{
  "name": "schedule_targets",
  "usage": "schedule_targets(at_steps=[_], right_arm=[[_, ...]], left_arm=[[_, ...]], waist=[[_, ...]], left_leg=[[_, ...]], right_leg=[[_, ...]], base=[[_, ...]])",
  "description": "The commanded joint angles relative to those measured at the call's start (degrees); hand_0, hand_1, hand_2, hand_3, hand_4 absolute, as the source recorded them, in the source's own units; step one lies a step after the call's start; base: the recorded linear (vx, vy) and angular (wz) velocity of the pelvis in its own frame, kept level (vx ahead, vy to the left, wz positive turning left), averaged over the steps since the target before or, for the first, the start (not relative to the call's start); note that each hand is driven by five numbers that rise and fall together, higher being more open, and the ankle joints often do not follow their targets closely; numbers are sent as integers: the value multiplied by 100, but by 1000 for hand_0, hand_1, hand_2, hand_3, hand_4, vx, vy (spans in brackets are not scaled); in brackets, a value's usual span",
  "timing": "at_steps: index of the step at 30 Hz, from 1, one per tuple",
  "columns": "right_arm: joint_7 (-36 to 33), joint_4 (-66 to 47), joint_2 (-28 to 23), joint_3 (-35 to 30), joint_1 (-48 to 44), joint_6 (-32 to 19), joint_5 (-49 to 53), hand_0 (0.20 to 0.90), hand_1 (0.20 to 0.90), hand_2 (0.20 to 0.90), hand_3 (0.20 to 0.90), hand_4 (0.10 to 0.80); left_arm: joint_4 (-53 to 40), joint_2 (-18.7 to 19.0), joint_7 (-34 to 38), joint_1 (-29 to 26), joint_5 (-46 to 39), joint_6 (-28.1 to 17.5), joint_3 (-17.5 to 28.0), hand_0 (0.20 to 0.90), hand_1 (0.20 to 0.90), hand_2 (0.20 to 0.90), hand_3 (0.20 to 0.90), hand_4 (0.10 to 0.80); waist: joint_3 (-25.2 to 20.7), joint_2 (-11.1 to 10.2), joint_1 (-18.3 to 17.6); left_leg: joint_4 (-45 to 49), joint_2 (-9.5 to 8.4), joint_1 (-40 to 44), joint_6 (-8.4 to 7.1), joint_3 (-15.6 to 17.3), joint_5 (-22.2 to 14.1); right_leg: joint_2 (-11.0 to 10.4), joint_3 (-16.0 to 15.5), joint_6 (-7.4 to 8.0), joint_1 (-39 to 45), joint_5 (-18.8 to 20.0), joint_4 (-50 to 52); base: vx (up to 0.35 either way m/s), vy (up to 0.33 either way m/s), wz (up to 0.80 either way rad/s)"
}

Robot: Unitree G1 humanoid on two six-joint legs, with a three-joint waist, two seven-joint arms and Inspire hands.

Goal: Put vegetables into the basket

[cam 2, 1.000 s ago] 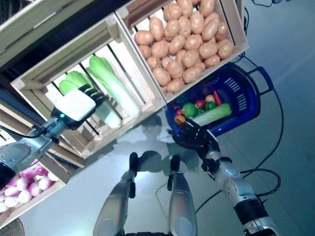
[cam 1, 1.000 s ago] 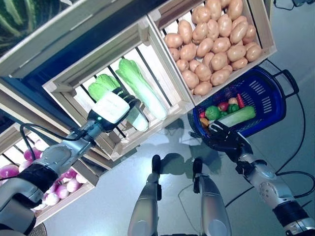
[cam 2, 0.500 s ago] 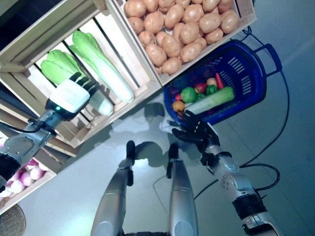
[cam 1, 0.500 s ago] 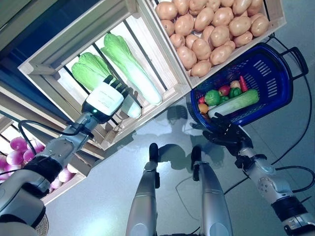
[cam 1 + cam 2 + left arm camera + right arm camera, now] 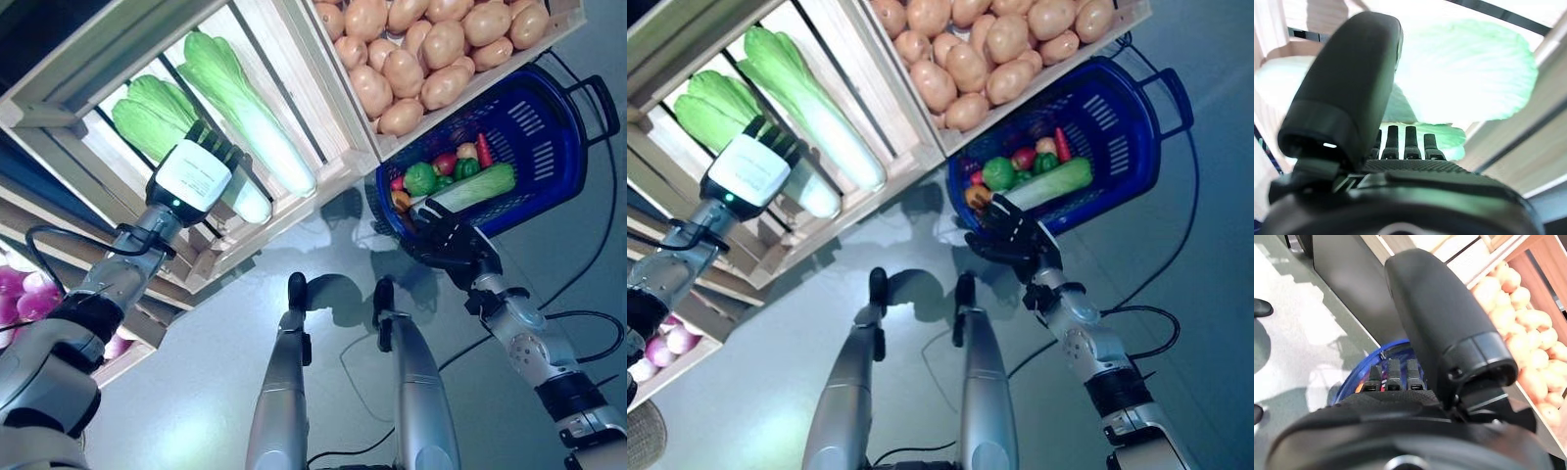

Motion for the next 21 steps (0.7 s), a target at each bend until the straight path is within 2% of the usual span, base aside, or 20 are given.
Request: schedule_targets(at_steps=[1,8,15,21], right_arm=[[-28,-488,-6,-267,-30,-596,268,900,900,900,900,800],[-40,-504,88,-226,-140,-569,254,900,900,900,900,800],[-197,-490,98,-222,-387,-492,309,900,900,900,900,800],[-242,-489,39,-216,-511,-494,310,900,900,900,900,800]], left_arm=[[177,121,792,-641,61,450,440,900,900,900,900,800],[357,-71,1151,-974,276,110,242,900,900,900,900,800],[445,-302,746,-1309,304,-333,-125,900,900,900,900,800],[443,-408,639,-1483,219,-249,-306,900,900,900,900,800]], waist=[[0,-109,-23],[0,-188,-46],[0,-191,-65],[0,-214,-75]], left_leg=[[610,-130,-260,250,297,-389],[560,-107,-380,272,286,-371],[522,-130,-516,262,285,-354],[434,-113,-587,266,299,-324]], right_leg=[[234,66,-54,293,353,-437],[266,47,-28,163,421,-467],[284,48,6,34,477,-513],[280,25,26,-74,515,-543]], base=[[0,0,0],[-16,-16,4],[-2,-1,0],[-18,-6,3]])
